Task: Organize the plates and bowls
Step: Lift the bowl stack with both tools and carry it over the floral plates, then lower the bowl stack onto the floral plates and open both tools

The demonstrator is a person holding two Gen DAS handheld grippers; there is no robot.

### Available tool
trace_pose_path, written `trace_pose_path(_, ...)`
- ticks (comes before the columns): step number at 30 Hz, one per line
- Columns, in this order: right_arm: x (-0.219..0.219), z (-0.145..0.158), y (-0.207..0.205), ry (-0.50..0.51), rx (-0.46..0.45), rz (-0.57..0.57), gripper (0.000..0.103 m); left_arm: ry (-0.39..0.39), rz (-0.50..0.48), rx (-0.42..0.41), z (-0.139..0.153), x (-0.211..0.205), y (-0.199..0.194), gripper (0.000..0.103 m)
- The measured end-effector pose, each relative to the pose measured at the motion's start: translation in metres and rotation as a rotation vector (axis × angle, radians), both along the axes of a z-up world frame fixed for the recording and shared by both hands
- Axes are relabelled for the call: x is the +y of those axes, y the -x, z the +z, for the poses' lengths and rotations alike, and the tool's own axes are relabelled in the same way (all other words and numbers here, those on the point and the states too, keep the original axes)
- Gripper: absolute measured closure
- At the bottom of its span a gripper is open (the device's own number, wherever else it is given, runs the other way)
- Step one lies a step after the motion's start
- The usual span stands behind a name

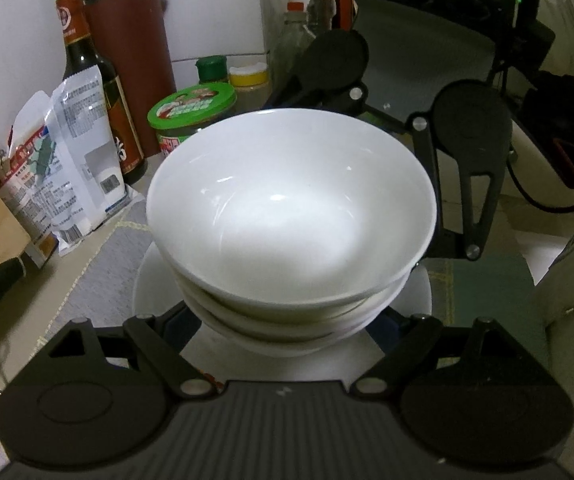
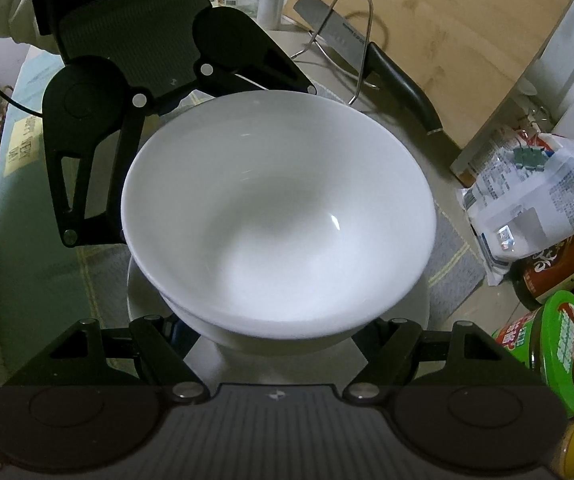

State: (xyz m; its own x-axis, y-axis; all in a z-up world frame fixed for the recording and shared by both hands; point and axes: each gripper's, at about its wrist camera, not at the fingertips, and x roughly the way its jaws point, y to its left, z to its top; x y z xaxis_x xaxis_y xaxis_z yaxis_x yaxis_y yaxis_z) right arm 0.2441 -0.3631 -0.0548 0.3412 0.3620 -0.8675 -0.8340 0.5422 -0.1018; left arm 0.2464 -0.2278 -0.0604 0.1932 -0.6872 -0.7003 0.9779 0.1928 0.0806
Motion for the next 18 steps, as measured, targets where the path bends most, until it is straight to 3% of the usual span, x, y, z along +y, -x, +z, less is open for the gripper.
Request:
trace_pose_path(14,-0.0003,-0.0024,0.0015,0.005,0.007,-0.022,0.022,0.001,-0.001,0.021,-0.0031,-0.0029,-0.0053,0.015)
trace_pose_path(16,-0.0014,-0.0018,0.0022,0.000,-0.002,-0.030,0.018,0.006,0.009,0.036,-0.0036,-0.0015,-0.0067,0.015)
trace_pose_path(18,-0.0029,-0.0010,0.0036,-0.003,-0.021,-0.036,0.002,0.014,0.004,0.036,-0.0031,0.0004,-0.0046,0.008)
